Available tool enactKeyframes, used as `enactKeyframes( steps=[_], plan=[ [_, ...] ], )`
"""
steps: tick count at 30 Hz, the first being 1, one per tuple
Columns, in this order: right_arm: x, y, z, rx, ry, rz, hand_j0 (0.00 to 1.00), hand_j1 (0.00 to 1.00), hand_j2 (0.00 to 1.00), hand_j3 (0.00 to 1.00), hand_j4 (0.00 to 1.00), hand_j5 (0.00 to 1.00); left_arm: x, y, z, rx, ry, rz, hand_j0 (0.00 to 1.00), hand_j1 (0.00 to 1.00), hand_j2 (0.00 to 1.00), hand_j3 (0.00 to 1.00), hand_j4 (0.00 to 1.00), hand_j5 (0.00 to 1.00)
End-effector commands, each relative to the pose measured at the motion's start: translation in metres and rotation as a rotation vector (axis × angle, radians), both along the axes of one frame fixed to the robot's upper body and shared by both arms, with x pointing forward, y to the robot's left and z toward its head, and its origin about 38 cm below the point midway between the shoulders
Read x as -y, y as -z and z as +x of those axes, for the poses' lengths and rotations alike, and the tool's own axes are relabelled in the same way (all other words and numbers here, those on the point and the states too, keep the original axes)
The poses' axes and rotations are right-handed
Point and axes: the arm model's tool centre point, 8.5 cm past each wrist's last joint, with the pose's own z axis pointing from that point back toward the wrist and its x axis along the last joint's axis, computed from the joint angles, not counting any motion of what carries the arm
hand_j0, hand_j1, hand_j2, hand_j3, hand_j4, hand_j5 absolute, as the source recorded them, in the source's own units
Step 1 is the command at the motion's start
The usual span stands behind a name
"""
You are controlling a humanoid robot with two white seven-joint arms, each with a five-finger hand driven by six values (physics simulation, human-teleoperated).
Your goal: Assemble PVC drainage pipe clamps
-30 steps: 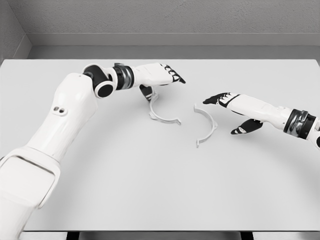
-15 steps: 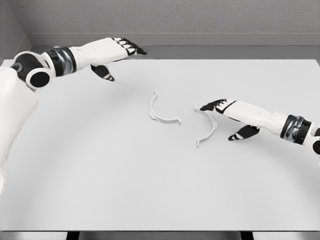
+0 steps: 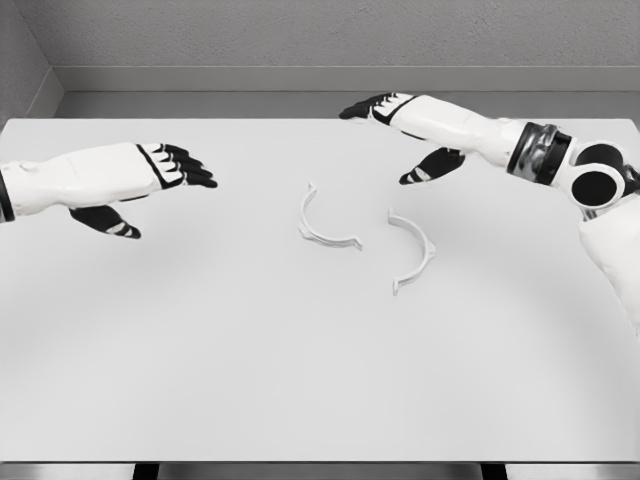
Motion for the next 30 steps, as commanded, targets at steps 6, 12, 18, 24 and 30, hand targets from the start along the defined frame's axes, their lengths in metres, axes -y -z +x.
enactKeyframes(
  steps=[6, 12, 18, 24, 30],
  plan=[
    [-0.069, 0.073, 0.023, -0.212, 0.000, -0.025, 1.00, 1.00, 1.00, 1.00, 1.00, 1.00, -0.026, -0.004, -0.013, -0.031, -0.047, -0.032, 1.00, 1.00, 1.00, 1.00, 1.00, 1.00],
    [-0.057, 0.071, 0.029, -0.221, 0.041, 0.008, 1.00, 1.00, 1.00, 1.00, 1.00, 1.00, -0.039, -0.004, -0.017, -0.042, -0.081, -0.081, 1.00, 1.00, 1.00, 1.00, 1.00, 1.00],
    [-0.060, 0.081, 0.026, -0.240, 0.038, -0.004, 1.00, 1.00, 1.00, 1.00, 1.00, 1.00, -0.044, -0.001, -0.019, -0.053, -0.091, -0.064, 1.00, 1.00, 1.00, 1.00, 1.00, 1.00],
    [-0.067, 0.092, 0.022, -0.257, 0.030, -0.022, 1.00, 1.00, 1.00, 1.00, 1.00, 1.00, -0.051, 0.006, -0.014, -0.069, -0.122, -0.072, 1.00, 1.00, 1.00, 1.00, 1.00, 1.00],
    [-0.060, 0.105, 0.020, -0.292, 0.050, -0.023, 1.00, 1.00, 1.00, 1.00, 1.00, 1.00, -0.048, 0.004, -0.015, -0.092, -0.106, -0.134, 1.00, 1.00, 1.00, 1.00, 1.00, 1.00]
  ],
)
